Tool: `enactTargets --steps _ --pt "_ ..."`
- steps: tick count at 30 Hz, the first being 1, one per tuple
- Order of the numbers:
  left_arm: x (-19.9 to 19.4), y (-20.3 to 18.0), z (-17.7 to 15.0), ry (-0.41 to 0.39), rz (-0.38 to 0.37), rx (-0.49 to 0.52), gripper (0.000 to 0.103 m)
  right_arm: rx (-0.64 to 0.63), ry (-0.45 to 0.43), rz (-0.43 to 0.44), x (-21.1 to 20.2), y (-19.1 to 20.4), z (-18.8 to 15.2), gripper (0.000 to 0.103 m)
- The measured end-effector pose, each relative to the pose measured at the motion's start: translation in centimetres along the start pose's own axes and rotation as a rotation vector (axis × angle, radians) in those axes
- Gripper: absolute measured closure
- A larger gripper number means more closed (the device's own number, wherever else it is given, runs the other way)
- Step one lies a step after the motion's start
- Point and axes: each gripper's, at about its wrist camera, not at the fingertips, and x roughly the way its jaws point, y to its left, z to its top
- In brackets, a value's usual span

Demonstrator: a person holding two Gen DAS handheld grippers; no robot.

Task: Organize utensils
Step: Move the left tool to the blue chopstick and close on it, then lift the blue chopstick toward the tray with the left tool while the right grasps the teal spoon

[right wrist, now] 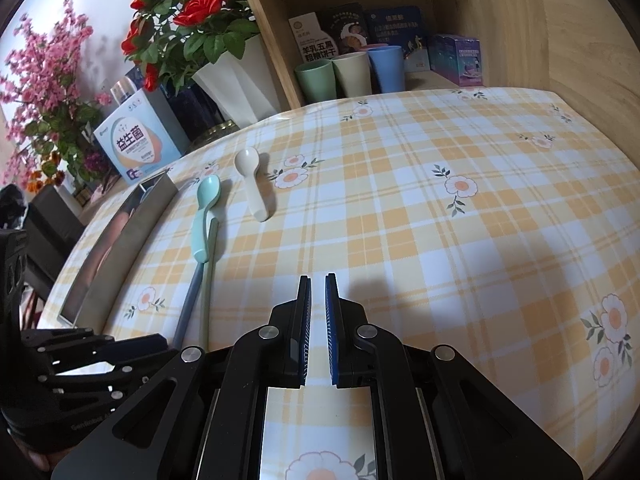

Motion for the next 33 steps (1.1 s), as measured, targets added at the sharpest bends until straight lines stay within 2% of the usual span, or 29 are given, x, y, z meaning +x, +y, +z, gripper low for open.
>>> enactTargets --steps 11,12,13,15,18,27,33 --pt "0.0 -0.4 -0.3 -0.025 0.030 0.019 0.081 -0.035 -0.006 0.010 -0.1 0.4 -0.2 0.095" --pt "0.0 -0.4 -0.3 -0.027 0.030 0.017 0.082 -0.034 -0.005 0.010 -0.1 0.4 -0.2 0.095" --pt "-0.1 -0.4 -0.4 -0.031 0.042 0.016 0.089 -0.033 -0.003 0.011 -0.1 0.4 -0.2 0.095" --pt "-0.2 0.1 -0.5 -0.039 0.040 -0.006 0.095 -0.037 0.002 0.008 0.1 0.4 -0.2 0.095" --pt "-0.4 1.0 -0.7 -0.041 -0.001 -0.052 0.097 -0.045 0.006 0.008 0.2 0.6 -0.2 0.095" --pt "-1.5 3.2 -1.9 -0.045 -0.032 -0.154 0.097 -0.014 0.013 0.017 0.3 0.1 -0.1 0.095" --pt "-3.5 4.9 -1.6 -0.105 -0.032 -0.220 0.097 -0.012 0.019 0.015 0.4 0.0 -0.1 0.095"
